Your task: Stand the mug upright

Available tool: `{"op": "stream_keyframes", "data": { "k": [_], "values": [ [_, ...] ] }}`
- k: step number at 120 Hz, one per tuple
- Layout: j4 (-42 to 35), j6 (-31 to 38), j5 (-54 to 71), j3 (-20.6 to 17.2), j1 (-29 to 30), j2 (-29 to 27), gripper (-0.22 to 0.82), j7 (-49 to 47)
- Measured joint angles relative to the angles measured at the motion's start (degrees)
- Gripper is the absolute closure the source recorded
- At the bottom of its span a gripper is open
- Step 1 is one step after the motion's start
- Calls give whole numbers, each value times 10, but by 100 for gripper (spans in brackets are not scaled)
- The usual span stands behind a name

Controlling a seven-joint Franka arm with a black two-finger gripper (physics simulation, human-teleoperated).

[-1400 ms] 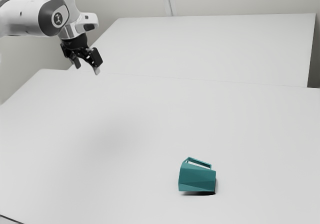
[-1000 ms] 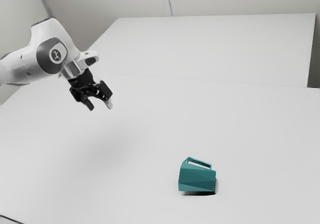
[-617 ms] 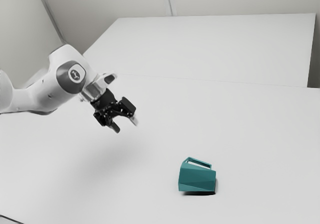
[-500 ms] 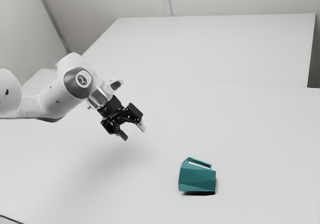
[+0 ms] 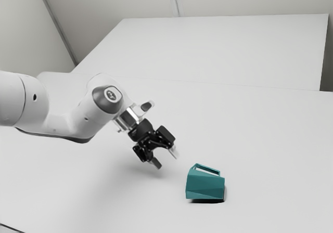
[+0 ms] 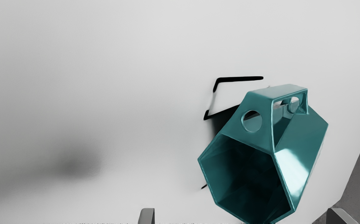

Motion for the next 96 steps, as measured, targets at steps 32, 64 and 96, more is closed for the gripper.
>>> {"op": "stream_keyframes", "data": {
  "k": [32, 64, 96],
  "values": [
    [-5, -28, -33, 0, -31, 6, 0, 20],
    [-6, -31, -108, 0, -73, 11, 0, 23],
    [15, -29, -136, 0, -90, 50, 0, 23]
  ]
}}
